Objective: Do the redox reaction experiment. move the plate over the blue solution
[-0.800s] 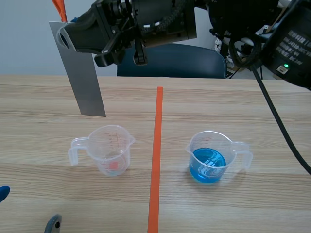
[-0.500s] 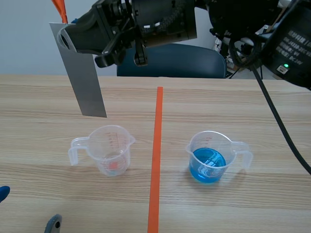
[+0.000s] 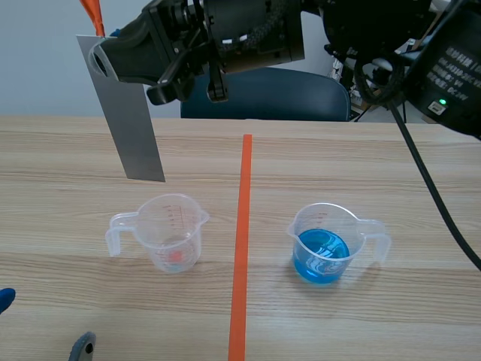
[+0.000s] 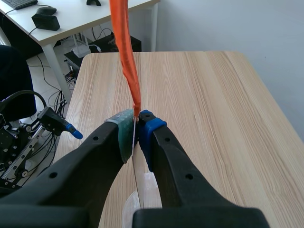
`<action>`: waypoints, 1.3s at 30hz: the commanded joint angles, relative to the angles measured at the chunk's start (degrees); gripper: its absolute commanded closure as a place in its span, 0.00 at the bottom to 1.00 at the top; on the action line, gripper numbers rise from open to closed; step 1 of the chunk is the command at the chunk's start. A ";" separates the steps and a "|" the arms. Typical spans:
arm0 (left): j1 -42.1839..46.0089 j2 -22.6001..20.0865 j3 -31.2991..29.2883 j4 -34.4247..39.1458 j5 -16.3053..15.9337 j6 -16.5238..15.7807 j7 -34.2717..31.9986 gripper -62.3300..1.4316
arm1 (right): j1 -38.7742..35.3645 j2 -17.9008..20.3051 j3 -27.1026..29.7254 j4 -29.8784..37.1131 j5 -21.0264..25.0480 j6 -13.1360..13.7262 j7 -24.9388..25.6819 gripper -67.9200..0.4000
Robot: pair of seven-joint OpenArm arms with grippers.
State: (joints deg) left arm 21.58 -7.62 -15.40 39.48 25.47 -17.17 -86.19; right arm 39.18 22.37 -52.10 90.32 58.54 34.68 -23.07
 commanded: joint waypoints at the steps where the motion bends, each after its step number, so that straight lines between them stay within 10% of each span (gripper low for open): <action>1: 0.28 -0.20 -0.07 0.17 -0.59 -0.11 -1.03 0.00 | 1.33 -0.13 0.76 0.33 0.66 -0.24 0.66 0.99; 19: 11.10 -5.49 -0.07 8.04 -2.84 -0.11 -2.84 0.00 | 1.90 4.48 0.79 0.92 5.38 -0.22 0.79 0.99; 31: 23.65 -20.15 -0.07 19.28 -20.57 -0.13 -2.84 0.00 | 1.95 16.11 0.79 4.00 6.67 -0.11 8.02 0.99; 39: 28.92 -31.67 -0.07 25.00 -27.85 -0.17 -2.84 0.65 | 1.95 26.29 0.79 5.90 9.51 2.23 13.00 0.99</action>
State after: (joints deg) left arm 50.70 -38.89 -15.35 64.20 -1.91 -17.17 -86.43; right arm 39.38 47.66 -52.10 95.66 66.87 36.47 -11.49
